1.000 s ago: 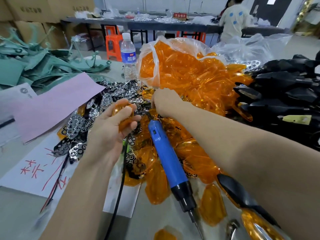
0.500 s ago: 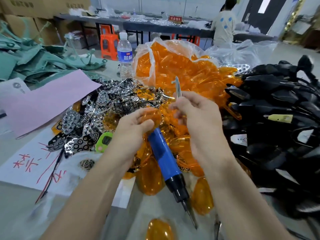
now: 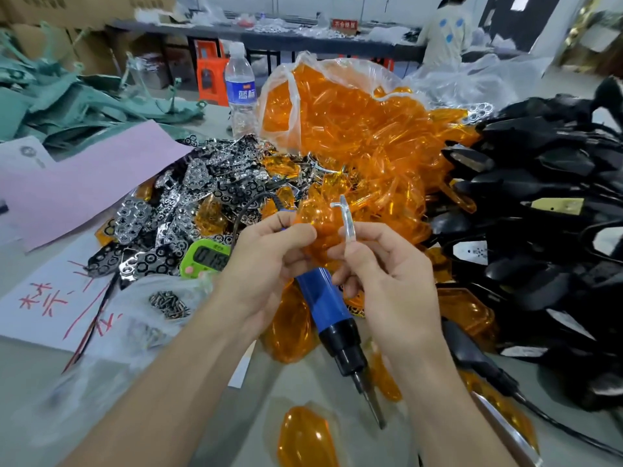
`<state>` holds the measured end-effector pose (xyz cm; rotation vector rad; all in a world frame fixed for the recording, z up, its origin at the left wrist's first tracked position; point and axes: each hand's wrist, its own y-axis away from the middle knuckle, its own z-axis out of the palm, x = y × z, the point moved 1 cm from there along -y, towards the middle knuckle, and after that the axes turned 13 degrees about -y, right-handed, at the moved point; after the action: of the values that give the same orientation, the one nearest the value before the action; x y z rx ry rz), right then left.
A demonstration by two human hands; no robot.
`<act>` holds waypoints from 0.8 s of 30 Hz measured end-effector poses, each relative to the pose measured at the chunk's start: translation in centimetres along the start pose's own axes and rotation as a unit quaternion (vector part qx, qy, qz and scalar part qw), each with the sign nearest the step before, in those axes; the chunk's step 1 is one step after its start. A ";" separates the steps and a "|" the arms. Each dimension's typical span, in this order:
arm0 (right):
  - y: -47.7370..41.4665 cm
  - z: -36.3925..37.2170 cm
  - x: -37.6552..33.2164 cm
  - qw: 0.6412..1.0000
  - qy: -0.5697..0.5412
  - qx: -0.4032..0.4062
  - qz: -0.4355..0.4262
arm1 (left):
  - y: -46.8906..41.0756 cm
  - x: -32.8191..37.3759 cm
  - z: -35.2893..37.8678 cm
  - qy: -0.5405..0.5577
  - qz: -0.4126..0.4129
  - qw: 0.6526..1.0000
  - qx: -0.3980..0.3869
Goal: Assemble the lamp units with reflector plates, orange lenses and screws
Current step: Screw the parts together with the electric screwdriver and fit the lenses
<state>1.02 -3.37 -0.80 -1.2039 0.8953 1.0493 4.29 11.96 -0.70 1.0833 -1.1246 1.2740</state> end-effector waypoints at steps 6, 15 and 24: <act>0.1 -0.9 0.0 0.998 0.025 0.014 -0.053 | 0.1 -0.2 -0.5 0.094 -0.024 0.995 -0.026; 0.5 -0.6 0.2 0.984 -0.168 0.034 0.050 | 0.5 -0.1 0.0 0.006 0.112 0.990 -0.085; 0.7 -2.0 -0.5 0.978 0.149 0.072 -0.126 | 1.4 -0.8 0.5 -0.261 0.136 0.954 -0.056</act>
<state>0.24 -5.37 -0.80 -1.3327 1.0003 0.5983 2.94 11.42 -1.42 1.2481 -1.7750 1.1386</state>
